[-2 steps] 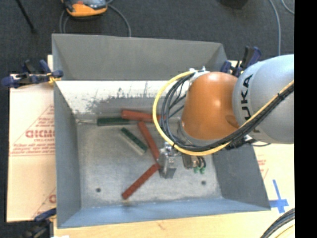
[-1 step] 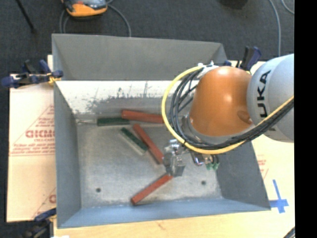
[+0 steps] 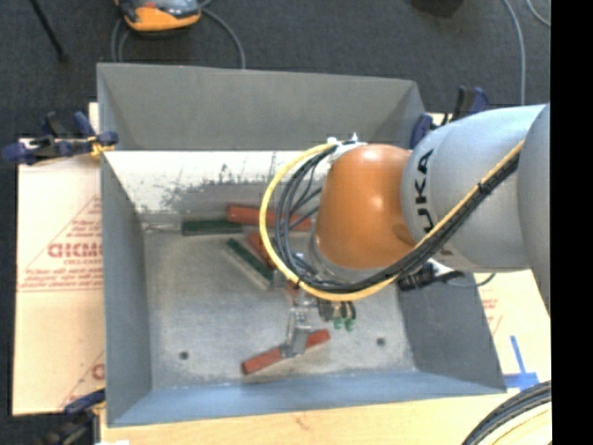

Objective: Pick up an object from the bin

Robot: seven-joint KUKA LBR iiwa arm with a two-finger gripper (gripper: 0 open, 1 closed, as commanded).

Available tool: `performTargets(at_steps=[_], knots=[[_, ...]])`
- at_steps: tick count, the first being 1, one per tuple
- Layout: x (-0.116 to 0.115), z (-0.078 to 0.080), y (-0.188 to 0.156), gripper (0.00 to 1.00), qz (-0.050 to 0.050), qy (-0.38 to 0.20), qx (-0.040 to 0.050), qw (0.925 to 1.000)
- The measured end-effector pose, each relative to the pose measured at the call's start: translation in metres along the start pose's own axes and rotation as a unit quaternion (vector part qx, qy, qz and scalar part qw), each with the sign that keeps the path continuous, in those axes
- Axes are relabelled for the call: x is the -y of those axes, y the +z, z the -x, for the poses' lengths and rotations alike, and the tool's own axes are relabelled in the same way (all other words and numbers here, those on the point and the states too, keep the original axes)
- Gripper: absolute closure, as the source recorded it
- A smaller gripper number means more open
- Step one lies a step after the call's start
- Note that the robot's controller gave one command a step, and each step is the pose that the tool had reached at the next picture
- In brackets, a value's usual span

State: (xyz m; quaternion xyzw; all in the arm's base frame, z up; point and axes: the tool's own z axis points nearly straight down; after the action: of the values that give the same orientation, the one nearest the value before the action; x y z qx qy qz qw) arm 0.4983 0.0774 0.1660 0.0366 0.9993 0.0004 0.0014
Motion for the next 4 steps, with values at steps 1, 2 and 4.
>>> performTargets(at_steps=[1, 2, 4], knots=[[-0.018, 0.002, 0.022, 0.0, 0.0, 0.122, -0.0008, 0.9926], [-0.003, -0.007, 0.087, 0.0, 0.0, 0.061, 0.0015, 0.9982], [0.014, -0.021, 0.094, 1.0, 0.001, 0.112, 0.0018, 0.9937]])
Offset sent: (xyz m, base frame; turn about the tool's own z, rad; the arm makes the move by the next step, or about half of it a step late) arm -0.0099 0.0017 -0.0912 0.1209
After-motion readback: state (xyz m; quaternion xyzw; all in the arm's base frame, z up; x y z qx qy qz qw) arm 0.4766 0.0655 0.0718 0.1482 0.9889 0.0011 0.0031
